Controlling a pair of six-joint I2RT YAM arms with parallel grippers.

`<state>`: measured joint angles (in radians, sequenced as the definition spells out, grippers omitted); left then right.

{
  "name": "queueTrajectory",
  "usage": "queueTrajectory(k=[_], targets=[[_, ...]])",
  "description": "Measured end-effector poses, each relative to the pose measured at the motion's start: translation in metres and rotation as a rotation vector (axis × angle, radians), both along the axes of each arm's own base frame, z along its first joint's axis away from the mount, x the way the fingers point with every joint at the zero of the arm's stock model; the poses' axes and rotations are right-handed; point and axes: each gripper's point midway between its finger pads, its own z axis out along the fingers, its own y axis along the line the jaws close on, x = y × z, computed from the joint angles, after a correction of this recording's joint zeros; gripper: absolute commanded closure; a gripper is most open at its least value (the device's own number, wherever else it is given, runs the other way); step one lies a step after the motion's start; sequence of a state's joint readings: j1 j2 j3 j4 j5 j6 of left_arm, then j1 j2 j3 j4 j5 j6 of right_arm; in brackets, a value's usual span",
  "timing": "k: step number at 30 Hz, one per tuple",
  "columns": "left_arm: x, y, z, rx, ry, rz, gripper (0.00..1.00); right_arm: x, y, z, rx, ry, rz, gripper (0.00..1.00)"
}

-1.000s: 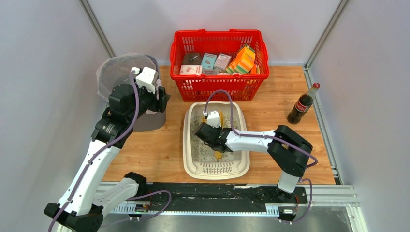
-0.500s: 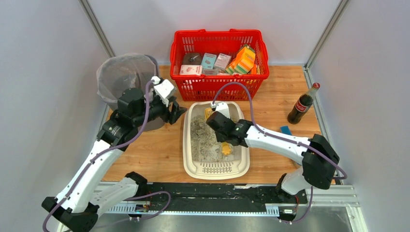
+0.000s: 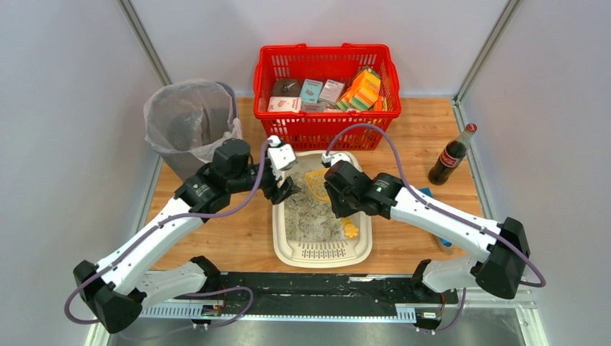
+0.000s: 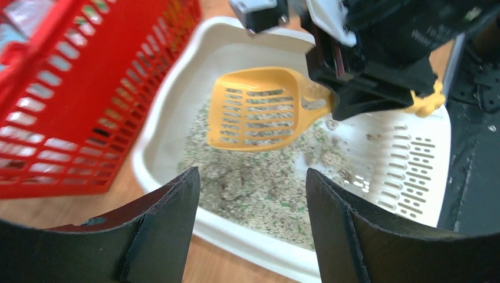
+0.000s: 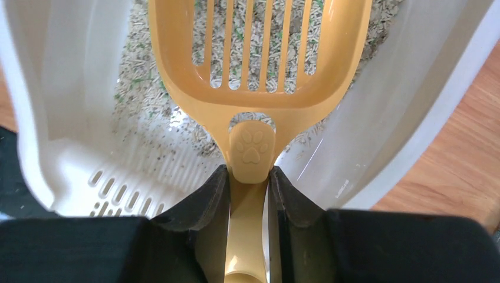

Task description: Clean the litter box

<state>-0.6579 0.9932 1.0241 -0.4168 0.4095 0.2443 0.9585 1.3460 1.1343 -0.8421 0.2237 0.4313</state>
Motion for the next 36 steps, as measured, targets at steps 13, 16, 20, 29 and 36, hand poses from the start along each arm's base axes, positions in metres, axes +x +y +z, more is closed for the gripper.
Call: queueTrajectory(k=[13, 16, 20, 29, 36], targets=[[-0.032, -0.051, -0.064, 0.145, 0.137, -0.203, 0.22, -0.032, -0.005, 0.019, 0.103, 0.05, 0.102, 1.0], [-0.041, -0.061, -0.082, 0.189, 0.179, -0.24, 0.23, -0.036, -0.008, 0.013, 0.092, 0.064, 0.112, 1.0], [-0.046, -0.068, -0.103, 0.237, 0.224, -0.263, 0.24, -0.039, -0.01, 0.009, 0.09, 0.071, 0.116, 1.0], [-0.044, -0.073, -0.105, 0.241, 0.239, -0.267, 0.29, -0.042, -0.014, 0.016, 0.126, 0.046, 0.119, 1.0], [-0.048, -0.079, -0.11, 0.237, 0.282, -0.284, 0.31, -0.044, -0.014, 0.02, 0.158, 0.036, 0.118, 1.0]])
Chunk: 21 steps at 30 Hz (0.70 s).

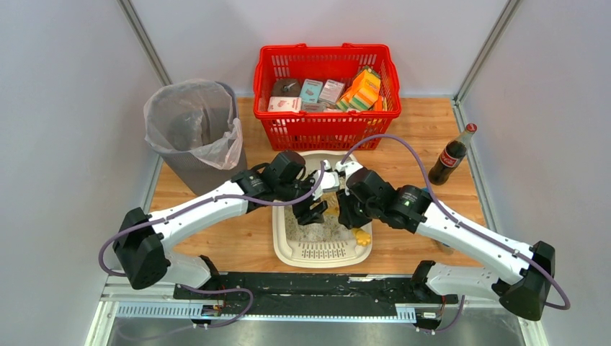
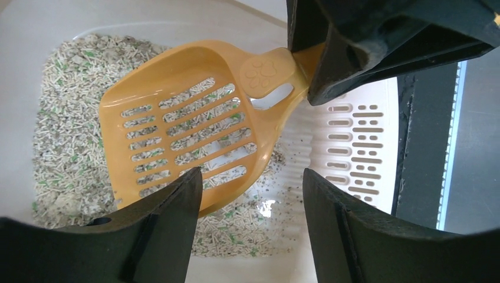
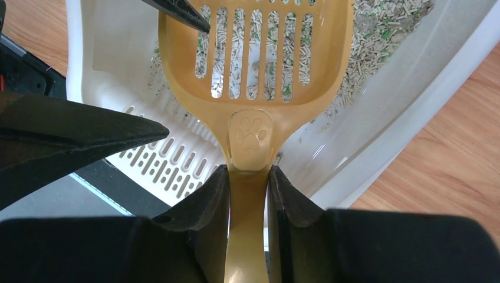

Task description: Clean the litter box

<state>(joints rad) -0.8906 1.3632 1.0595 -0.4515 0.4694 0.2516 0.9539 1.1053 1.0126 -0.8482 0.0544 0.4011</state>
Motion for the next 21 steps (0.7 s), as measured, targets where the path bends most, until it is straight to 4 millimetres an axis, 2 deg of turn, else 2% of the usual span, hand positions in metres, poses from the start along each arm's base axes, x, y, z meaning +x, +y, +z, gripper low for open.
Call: queueTrajectory(k=[2, 3, 6, 11, 18, 21], targets=[[-0.002, -0.001, -0.002, 0.0, 0.015, -0.004, 0.36, 0.0, -0.001, -0.001, -0.001, 0.004, -0.003, 1.0], [-0.002, -0.001, -0.002, 0.0, 0.02, -0.004, 0.43, -0.001, -0.001, -0.002, -0.002, 0.006, -0.005, 1.0], [-0.004, -0.003, -0.005, 0.002, 0.041, -0.006, 0.49, -0.001, -0.002, -0.005, -0.003, 0.016, -0.014, 1.0], [-0.004, -0.008, -0.004, -0.003, 0.067, -0.005, 0.48, 0.0, -0.004, -0.003, 0.006, 0.016, -0.034, 1.0], [-0.006, -0.012, -0.003, -0.014, 0.097, -0.011, 0.36, 0.0, -0.005, -0.003, 0.021, 0.013, -0.048, 1.0], [-0.007, -0.013, -0.005, -0.012, 0.109, -0.012, 0.38, -0.002, -0.007, -0.004, 0.024, 0.016, -0.051, 1.0]])
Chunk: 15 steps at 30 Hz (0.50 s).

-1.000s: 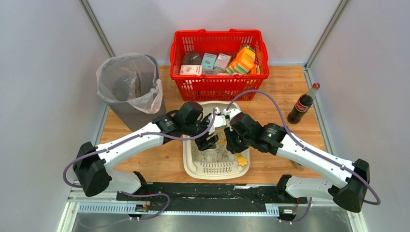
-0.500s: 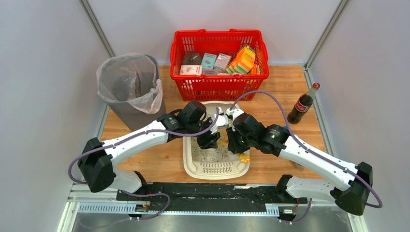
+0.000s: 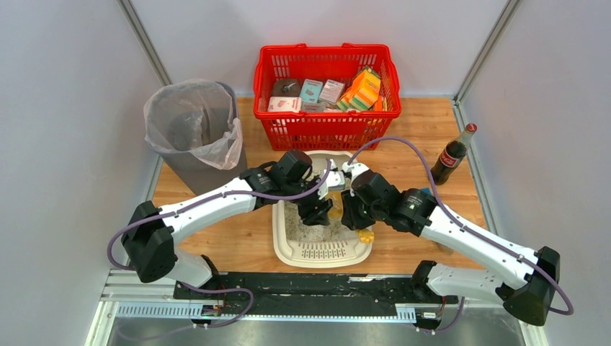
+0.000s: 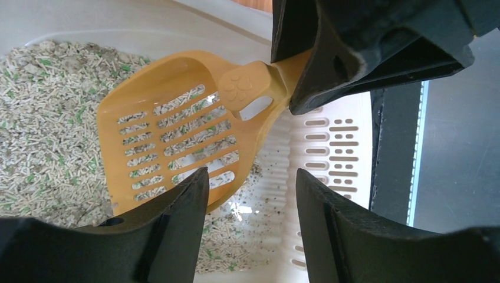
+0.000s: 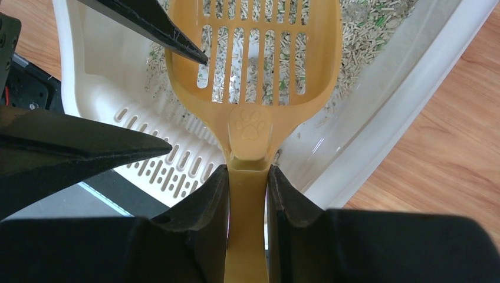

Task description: Clean the litter box

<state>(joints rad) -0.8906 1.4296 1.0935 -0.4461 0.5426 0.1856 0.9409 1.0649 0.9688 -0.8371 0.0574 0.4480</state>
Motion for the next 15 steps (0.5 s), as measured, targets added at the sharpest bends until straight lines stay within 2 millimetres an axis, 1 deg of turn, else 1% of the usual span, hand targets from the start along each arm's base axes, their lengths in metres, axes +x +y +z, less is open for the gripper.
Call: queueTrajectory(k=[2, 5, 6, 9, 11, 12, 14, 15], targets=[[-0.001, -0.001, -0.001, 0.0, 0.007, -0.006, 0.4, -0.001, -0.001, 0.0, 0.004, 0.0, 0.001, 1.0], [-0.003, -0.005, 0.0, -0.007, 0.016, -0.021, 0.49, -0.002, -0.003, 0.001, 0.013, -0.003, -0.004, 1.0], [-0.004, -0.006, 0.0, -0.01, 0.02, -0.025, 0.57, -0.003, -0.003, 0.002, 0.016, -0.004, -0.005, 1.0], [-0.005, -0.009, 0.0, -0.022, 0.024, -0.037, 0.7, -0.005, -0.004, 0.003, 0.026, -0.001, -0.009, 1.0], [-0.005, -0.011, 0.0, -0.027, 0.023, -0.044, 0.74, -0.006, -0.005, 0.003, 0.03, 0.004, -0.014, 1.0], [-0.004, -0.012, 0.0, -0.028, 0.022, -0.047, 0.79, -0.006, -0.005, 0.003, 0.033, 0.007, -0.016, 1.0], [-0.005, -0.013, -0.001, -0.027, 0.021, -0.052, 0.85, -0.008, -0.006, 0.002, 0.033, 0.015, -0.019, 1.0], [-0.005, -0.013, -0.002, -0.026, 0.024, -0.053, 0.93, -0.008, -0.006, 0.002, 0.033, 0.016, -0.02, 1.0]])
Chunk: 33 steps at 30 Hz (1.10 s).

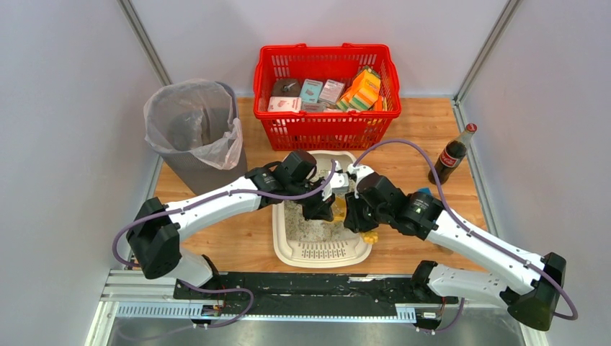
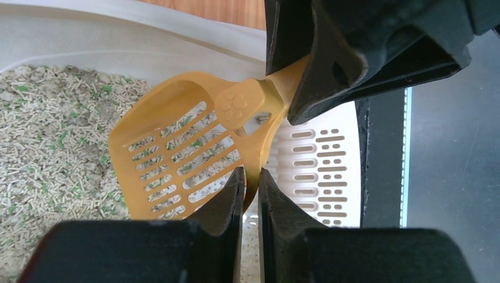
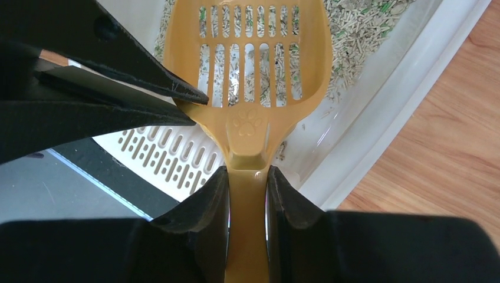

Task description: Clean the litter box

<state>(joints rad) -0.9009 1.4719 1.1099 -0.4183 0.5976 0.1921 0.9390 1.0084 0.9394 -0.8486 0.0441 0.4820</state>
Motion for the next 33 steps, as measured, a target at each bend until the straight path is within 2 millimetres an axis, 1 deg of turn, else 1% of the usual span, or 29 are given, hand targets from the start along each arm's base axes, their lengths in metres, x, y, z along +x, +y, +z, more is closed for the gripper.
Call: queueTrajectory(k=[1, 2, 6, 7, 8, 9, 10, 11, 12, 14, 15, 19, 22, 25, 27, 29, 32, 33], targets=[[-0.001, 0.0, 0.0, 0.0, 0.003, -0.003, 0.98, 0.0, -0.001, 0.0, 0.0, -0.001, 0.001, 1.0], [-0.002, 0.0, 0.0, 0.0, 0.006, -0.007, 1.0, -0.001, -0.001, -0.001, 0.0, -0.002, 0.002, 1.0], [-0.005, -0.001, 0.0, -0.005, 0.017, -0.02, 1.0, -0.002, -0.002, -0.001, 0.0, -0.006, 0.01, 1.0], [-0.005, -0.001, 0.001, -0.005, 0.018, -0.021, 1.0, -0.002, -0.002, -0.001, -0.001, -0.006, 0.01, 0.98], [-0.005, -0.001, 0.001, -0.005, 0.019, -0.021, 1.0, -0.002, -0.002, -0.001, -0.001, -0.006, 0.01, 0.93], [-0.006, -0.001, 0.001, -0.005, 0.02, -0.02, 1.0, -0.002, -0.003, -0.001, -0.002, -0.006, 0.01, 0.61], [-0.006, -0.002, 0.001, -0.006, 0.021, -0.019, 1.0, -0.002, -0.003, -0.001, -0.003, -0.006, 0.009, 0.52], [-0.006, -0.002, 0.001, -0.007, 0.024, -0.018, 1.0, -0.001, -0.004, -0.001, -0.008, -0.011, 0.007, 0.45], [-0.008, -0.001, 0.002, -0.005, 0.041, -0.008, 1.0, 0.001, -0.005, -0.001, -0.014, -0.021, 0.001, 0.26], [-0.011, 0.002, 0.0, 0.009, 0.075, 0.02, 1.0, 0.006, -0.006, 0.002, -0.02, -0.045, -0.012, 0.1], [-0.011, 0.005, -0.002, 0.019, 0.095, 0.04, 1.0, 0.008, -0.006, 0.005, -0.021, -0.061, -0.008, 0.0], [-0.008, 0.017, -0.007, 0.038, 0.143, 0.108, 1.0, 0.015, -0.006, 0.019, -0.016, -0.108, -0.017, 0.0], [-0.009, 0.032, -0.008, 0.033, 0.172, 0.16, 1.0, 0.019, -0.009, 0.032, -0.007, -0.144, -0.037, 0.0], [-0.009, 0.042, -0.004, 0.014, 0.188, 0.201, 1.0, 0.021, -0.016, 0.043, 0.011, -0.177, -0.06, 0.0], [-0.006, 0.044, 0.003, -0.008, 0.193, 0.225, 1.0, 0.022, -0.021, 0.05, 0.03, -0.2, -0.075, 0.0], [-0.004, 0.042, 0.012, -0.043, 0.195, 0.232, 1.0, 0.021, -0.024, 0.061, 0.07, -0.231, -0.083, 0.0], [-0.004, 0.038, 0.022, -0.085, 0.197, 0.219, 1.0, 0.019, -0.023, 0.083, 0.191, -0.302, -0.08, 0.0], [-0.005, 0.037, 0.024, -0.092, 0.2, 0.213, 1.0, 0.018, -0.023, 0.087, 0.22, -0.319, -0.08, 0.0]])
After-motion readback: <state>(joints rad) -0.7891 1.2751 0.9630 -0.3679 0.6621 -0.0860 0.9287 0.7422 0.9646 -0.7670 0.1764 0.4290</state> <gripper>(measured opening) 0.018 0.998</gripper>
